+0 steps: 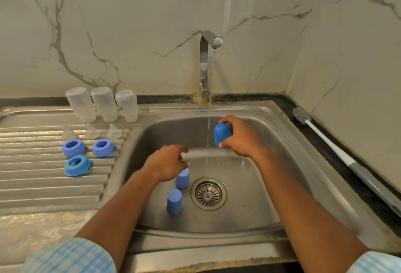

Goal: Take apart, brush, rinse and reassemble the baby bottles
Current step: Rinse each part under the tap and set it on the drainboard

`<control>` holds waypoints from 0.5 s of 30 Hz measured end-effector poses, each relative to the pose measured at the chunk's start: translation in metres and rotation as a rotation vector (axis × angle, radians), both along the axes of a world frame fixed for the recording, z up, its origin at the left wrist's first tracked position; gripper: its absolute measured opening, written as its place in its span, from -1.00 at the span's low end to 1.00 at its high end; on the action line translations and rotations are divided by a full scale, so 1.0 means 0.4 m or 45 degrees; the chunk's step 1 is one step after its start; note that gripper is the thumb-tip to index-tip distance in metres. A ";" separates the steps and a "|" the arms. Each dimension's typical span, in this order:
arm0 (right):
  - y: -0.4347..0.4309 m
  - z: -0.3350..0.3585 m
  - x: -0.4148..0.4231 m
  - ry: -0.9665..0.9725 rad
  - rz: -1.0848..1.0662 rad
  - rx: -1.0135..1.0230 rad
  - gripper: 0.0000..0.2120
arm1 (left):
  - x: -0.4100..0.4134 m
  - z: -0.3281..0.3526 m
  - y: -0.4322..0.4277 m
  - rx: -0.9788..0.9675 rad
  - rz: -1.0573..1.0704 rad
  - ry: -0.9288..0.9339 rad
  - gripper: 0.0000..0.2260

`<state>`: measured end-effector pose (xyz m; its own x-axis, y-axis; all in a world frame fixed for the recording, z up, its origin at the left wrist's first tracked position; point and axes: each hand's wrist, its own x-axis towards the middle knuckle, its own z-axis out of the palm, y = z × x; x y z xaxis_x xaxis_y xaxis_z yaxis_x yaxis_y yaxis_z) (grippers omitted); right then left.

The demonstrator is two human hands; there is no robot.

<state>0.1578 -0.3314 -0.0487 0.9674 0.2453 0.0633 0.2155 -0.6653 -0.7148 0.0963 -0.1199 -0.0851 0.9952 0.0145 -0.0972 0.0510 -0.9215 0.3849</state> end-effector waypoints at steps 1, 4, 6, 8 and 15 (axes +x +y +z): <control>-0.004 -0.001 0.002 0.005 -0.011 0.001 -0.42 | 0.000 0.000 -0.002 -0.003 -0.006 -0.004 -0.57; -0.008 0.003 -0.001 -0.005 -0.057 0.026 -0.37 | -0.002 0.003 -0.003 -0.008 -0.016 -0.023 -0.57; -0.008 0.044 -0.014 -0.135 -0.157 0.095 -0.33 | -0.004 0.007 0.000 -0.010 -0.013 -0.039 -0.58; -0.005 0.117 -0.046 -0.374 -0.221 0.257 -0.41 | -0.005 0.008 0.003 -0.017 -0.008 -0.051 -0.58; 0.002 0.084 -0.078 -0.390 -0.242 0.340 -0.54 | -0.010 0.009 0.000 -0.026 -0.005 -0.059 -0.58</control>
